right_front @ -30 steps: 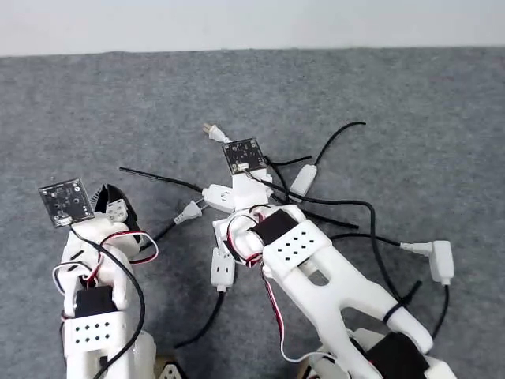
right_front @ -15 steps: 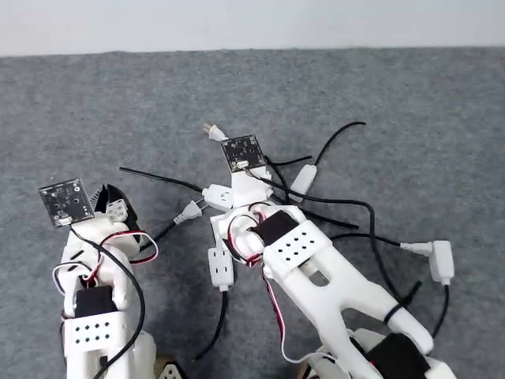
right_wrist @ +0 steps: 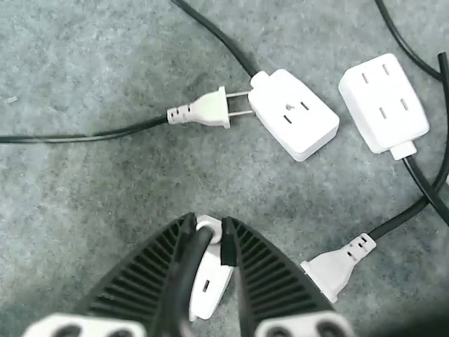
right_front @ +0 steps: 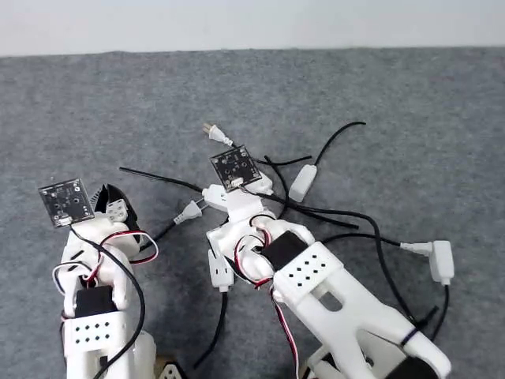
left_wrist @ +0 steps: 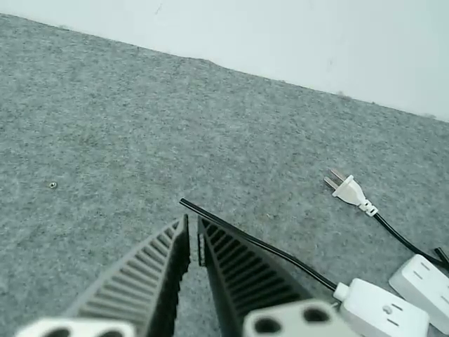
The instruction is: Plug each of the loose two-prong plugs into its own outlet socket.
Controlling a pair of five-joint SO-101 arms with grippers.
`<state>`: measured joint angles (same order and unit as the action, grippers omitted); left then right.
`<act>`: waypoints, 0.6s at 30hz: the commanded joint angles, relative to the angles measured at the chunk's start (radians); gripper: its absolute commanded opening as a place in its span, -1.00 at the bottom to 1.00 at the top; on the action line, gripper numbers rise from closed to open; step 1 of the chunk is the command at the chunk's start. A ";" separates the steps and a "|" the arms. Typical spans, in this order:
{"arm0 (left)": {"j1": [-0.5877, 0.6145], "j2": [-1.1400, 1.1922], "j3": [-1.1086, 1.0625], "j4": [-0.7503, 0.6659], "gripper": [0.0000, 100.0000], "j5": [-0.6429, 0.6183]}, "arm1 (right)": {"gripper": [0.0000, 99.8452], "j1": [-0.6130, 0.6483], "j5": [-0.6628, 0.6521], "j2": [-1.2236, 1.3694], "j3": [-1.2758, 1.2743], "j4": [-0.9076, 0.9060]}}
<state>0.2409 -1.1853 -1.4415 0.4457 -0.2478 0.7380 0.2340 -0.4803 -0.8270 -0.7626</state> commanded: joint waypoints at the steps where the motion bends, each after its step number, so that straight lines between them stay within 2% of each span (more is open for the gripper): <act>1: 0.003 -0.017 0.005 -0.028 -0.97 0.018 | -0.98 0.010 -0.020 0.033 0.012 0.044; 12: 0.003 -0.017 0.005 -0.026 -0.97 0.043 | -0.98 0.010 -0.043 0.067 -0.005 0.041; 18: 0.003 -0.017 0.005 -0.026 -0.97 0.043 | -0.98 0.010 -0.120 0.068 -0.075 0.048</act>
<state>0.2409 -1.1853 -1.4415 0.4457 -0.2140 0.7411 0.1419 -0.4112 -0.8961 -0.7258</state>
